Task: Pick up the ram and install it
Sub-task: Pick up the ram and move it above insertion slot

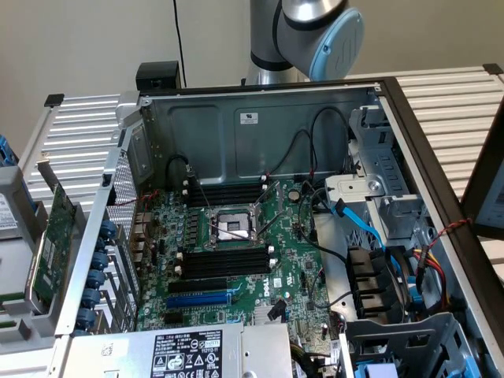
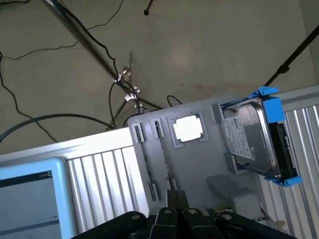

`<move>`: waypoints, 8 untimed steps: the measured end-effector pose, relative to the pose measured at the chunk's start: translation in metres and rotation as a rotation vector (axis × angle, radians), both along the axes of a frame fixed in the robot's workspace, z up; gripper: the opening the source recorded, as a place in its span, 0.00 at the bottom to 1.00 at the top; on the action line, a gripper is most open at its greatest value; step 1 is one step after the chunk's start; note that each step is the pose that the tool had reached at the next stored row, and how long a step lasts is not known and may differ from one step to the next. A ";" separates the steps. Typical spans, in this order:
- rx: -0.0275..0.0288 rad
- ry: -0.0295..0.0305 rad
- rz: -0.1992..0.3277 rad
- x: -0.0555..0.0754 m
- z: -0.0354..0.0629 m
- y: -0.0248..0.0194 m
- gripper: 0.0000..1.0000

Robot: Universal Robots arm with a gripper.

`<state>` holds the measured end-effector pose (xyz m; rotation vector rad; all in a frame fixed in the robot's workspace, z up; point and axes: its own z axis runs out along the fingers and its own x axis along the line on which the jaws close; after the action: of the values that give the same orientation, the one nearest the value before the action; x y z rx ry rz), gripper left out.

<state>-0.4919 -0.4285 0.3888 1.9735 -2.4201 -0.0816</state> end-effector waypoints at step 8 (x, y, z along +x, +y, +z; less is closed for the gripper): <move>-0.0018 -0.0037 0.146 0.000 -0.0020 0.0000 0.11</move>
<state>-0.4918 -0.4285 0.3868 2.1437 -2.2682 -0.0735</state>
